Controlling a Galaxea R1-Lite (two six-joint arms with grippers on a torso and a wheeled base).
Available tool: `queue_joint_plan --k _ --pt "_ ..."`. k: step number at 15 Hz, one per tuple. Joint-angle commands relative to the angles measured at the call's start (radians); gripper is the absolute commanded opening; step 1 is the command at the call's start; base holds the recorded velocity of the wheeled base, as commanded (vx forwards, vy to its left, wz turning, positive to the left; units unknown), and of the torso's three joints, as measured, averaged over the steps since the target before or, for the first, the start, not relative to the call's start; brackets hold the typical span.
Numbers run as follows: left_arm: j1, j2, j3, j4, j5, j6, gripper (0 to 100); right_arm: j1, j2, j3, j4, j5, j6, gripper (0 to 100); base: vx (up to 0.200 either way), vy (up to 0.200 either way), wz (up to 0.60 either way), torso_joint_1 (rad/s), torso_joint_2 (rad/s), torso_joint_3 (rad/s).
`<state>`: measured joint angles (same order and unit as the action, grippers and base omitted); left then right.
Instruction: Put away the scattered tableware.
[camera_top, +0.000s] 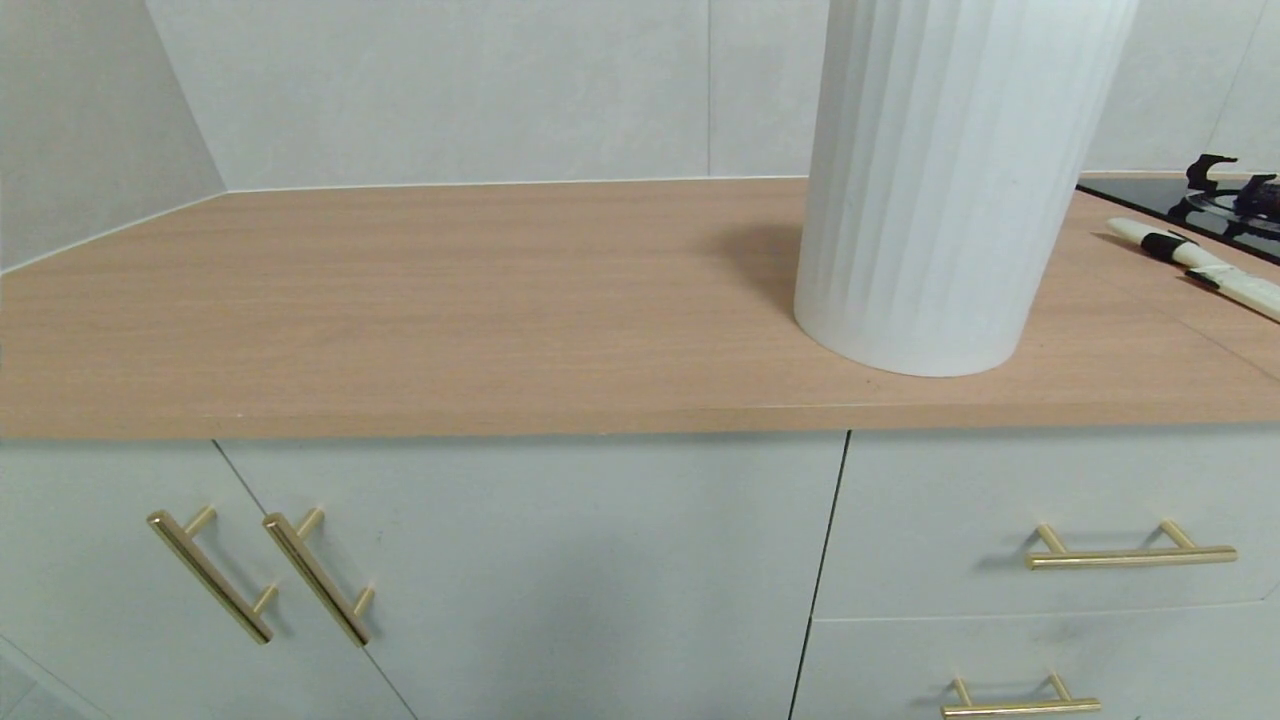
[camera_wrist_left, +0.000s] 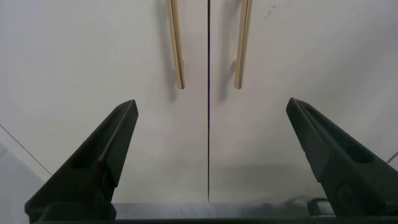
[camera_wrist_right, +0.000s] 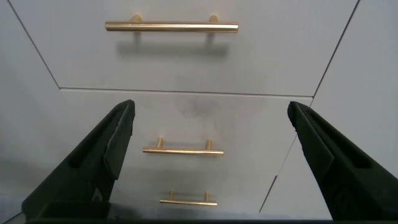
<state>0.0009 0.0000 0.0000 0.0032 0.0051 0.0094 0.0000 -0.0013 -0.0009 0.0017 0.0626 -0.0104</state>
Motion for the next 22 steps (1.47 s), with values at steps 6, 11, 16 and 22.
queue_joint_plan --k 6,11,16,22 --pt "0.001 0.002 0.0 0.0 -0.001 0.0 100 0.0 0.001 -0.001 0.0 0.0 0.0 100 0.0 -0.2 0.0 0.001 0.0 0.005" --pt "0.001 0.002 0.0 0.0 -0.001 0.0 100 0.0 0.001 -0.001 0.0 0.002 -0.002 100 0.0 -0.2 0.0 0.003 0.0 0.001" --pt "0.001 0.002 0.0 0.0 -0.001 0.0 100 0.0 0.001 -0.001 0.0 0.002 -0.002 100 0.0 0.0 0.0 0.0 0.0 0.0" --pt "0.001 0.002 0.0 0.0 -0.001 0.0 100 0.0 0.001 -0.001 0.0 0.002 -0.002 100 0.0 0.0 0.0 0.0 0.0 0.0"
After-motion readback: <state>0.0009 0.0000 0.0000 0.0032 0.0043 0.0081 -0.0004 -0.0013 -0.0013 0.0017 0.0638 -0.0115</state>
